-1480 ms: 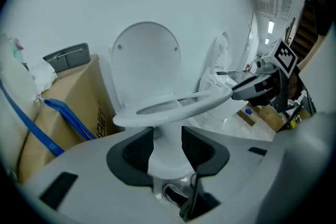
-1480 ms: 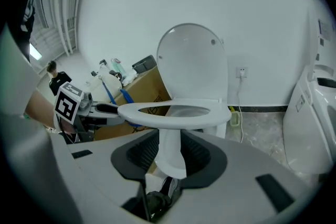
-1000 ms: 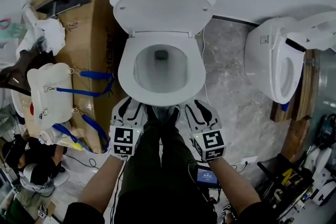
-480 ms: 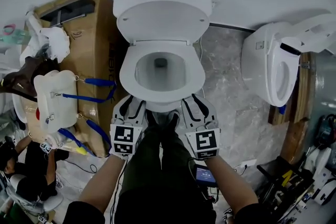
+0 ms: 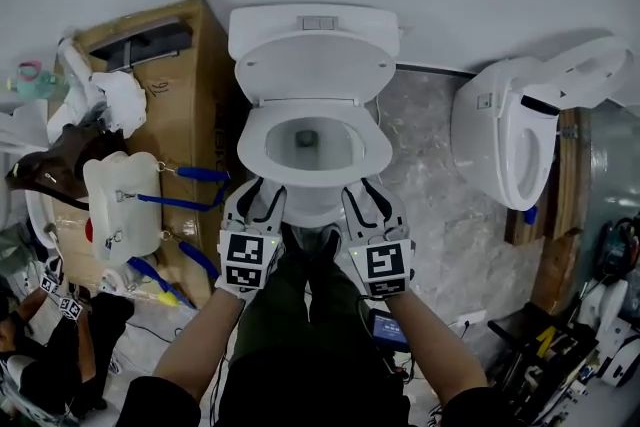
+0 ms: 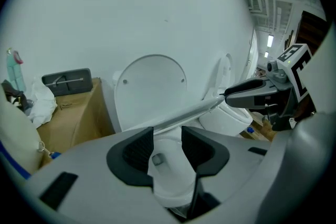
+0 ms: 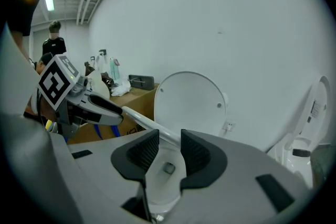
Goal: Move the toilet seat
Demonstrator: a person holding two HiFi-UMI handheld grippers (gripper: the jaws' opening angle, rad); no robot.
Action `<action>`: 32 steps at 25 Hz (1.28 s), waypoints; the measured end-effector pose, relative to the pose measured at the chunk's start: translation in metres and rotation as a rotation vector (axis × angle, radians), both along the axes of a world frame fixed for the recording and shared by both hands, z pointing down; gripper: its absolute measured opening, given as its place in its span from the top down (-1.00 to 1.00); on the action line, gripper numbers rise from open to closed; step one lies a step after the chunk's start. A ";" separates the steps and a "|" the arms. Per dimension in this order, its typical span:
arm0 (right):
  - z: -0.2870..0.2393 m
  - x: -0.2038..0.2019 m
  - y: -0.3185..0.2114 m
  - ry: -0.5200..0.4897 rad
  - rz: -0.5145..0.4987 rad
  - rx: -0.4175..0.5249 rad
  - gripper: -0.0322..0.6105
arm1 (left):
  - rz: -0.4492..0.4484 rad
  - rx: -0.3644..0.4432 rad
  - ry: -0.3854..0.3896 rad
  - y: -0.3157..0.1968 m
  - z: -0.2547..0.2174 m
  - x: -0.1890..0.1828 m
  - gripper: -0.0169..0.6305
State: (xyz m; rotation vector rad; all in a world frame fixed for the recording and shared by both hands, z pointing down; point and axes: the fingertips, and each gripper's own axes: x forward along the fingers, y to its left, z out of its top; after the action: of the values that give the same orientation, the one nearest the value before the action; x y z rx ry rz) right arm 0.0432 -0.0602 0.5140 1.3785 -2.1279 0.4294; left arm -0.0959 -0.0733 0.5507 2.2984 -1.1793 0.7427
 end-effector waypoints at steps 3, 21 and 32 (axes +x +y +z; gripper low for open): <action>-0.003 -0.003 -0.011 0.025 0.024 -0.001 0.44 | 0.009 0.013 0.010 -0.010 -0.007 0.000 0.41; -0.039 0.008 -0.091 -0.065 0.077 0.065 0.44 | -0.055 0.175 -0.030 -0.087 -0.074 0.004 0.41; -0.050 0.019 -0.142 -0.175 0.044 0.051 0.45 | -0.163 0.133 -0.050 -0.140 -0.071 0.017 0.43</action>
State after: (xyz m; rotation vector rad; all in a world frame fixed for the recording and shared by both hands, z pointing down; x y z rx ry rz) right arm 0.0617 -0.2017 0.4636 1.4662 -2.2654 0.5344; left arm -0.0793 -0.2130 0.4797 2.2657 -1.4597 0.6835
